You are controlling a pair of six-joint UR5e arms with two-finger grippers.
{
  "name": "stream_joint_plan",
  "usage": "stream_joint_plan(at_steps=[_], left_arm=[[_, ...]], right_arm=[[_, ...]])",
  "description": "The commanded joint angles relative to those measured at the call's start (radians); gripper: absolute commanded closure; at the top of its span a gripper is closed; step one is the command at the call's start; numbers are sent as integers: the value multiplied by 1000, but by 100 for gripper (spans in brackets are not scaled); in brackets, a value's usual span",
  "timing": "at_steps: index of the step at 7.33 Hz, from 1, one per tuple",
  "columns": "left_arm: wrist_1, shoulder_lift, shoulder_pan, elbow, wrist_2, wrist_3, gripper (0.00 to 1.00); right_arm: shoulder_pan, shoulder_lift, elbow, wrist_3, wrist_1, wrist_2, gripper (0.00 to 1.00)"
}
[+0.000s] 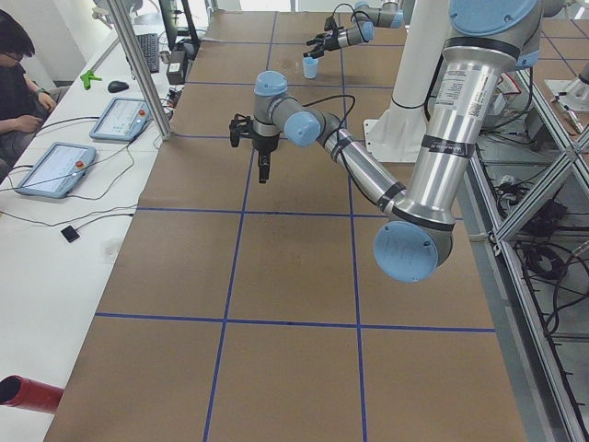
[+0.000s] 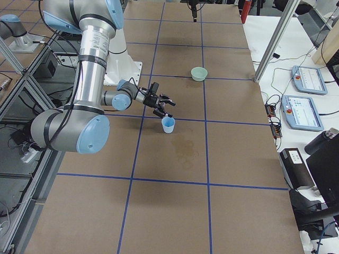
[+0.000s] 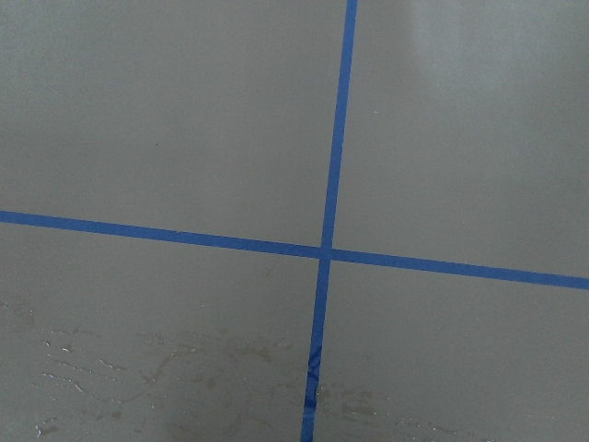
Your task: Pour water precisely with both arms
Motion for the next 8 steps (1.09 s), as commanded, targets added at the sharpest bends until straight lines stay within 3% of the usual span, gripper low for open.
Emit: stream_joint_plan(at_steps=[1, 3, 4, 6, 8], left_arm=[[0, -5, 4, 1, 0, -4, 0], [-9, -122, 19, 61, 0, -49, 0], [-50, -245, 88, 108, 0, -226, 0], [-58, -472, 169, 310, 6, -385, 0], [-243, -556, 215, 528, 12, -436, 0]], right_arm=[[170, 74, 78, -282, 1, 168, 1], [282, 99, 129, -421, 1, 308, 1], [374, 149, 138, -508, 1, 414, 1], [550, 171, 131, -686, 1, 633, 1], [701, 277, 56, -757, -13, 872, 1]])
